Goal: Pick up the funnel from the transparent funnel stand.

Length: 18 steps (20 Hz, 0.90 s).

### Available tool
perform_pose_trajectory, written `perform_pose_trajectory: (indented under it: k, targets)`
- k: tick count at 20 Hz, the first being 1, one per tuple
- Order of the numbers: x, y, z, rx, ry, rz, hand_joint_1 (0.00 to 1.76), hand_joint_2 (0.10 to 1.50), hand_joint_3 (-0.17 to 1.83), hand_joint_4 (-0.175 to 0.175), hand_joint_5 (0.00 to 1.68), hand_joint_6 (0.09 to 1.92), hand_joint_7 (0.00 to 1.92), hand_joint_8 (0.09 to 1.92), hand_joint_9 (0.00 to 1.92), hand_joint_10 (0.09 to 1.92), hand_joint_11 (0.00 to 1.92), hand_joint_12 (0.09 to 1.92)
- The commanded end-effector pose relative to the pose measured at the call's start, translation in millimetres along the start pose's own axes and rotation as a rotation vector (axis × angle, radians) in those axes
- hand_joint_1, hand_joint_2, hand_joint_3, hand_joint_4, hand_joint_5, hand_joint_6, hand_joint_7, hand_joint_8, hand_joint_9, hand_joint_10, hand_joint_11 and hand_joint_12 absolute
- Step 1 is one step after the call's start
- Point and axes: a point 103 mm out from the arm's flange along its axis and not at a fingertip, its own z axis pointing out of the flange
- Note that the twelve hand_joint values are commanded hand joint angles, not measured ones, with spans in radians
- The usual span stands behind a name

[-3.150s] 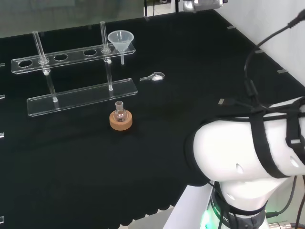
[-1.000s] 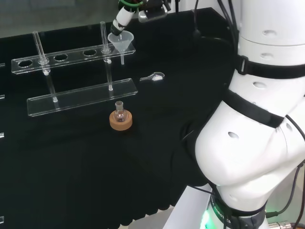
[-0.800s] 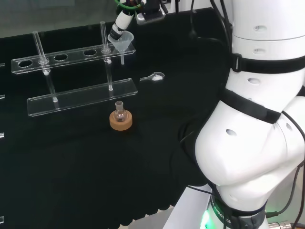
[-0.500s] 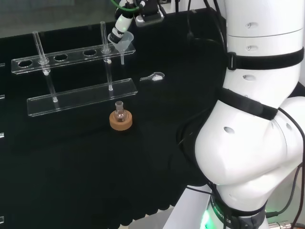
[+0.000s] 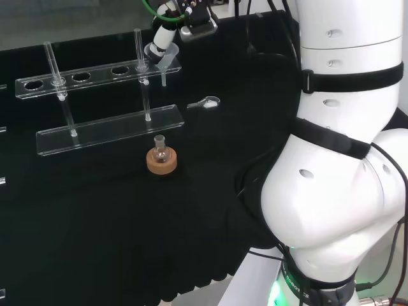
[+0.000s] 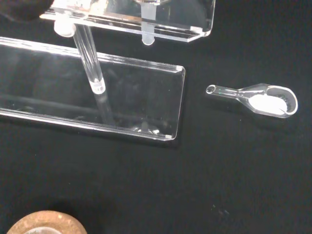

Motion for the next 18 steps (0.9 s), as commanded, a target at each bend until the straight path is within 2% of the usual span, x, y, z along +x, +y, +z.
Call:
perform_pose_trajectory:
  k: [1,14,15,18]
  targets:
    - [4.1,5.4,2.4,-0.008,-0.016,-0.001,0.68,0.69,0.25,-0.042,0.09,0.09,0.00,0.36,0.15,0.82,0.30,1.43]
    - [1.2,20.8,14.2,0.031,-0.026,0.003,0.71,0.68,0.28,-0.043,0.12,0.09,0.00,0.40,0.19,0.82,0.32,1.42]
    - [-11.5,20.7,15.1,0.029,-0.008,-0.007,0.71,0.68,0.28,-0.042,0.12,0.09,0.00,0.41,0.20,0.81,0.32,1.42]
    - [-18.2,21.2,15.9,0.030,-0.005,-0.013,0.71,0.67,0.29,-0.041,0.13,0.09,0.00,0.43,0.21,0.81,0.32,1.42]
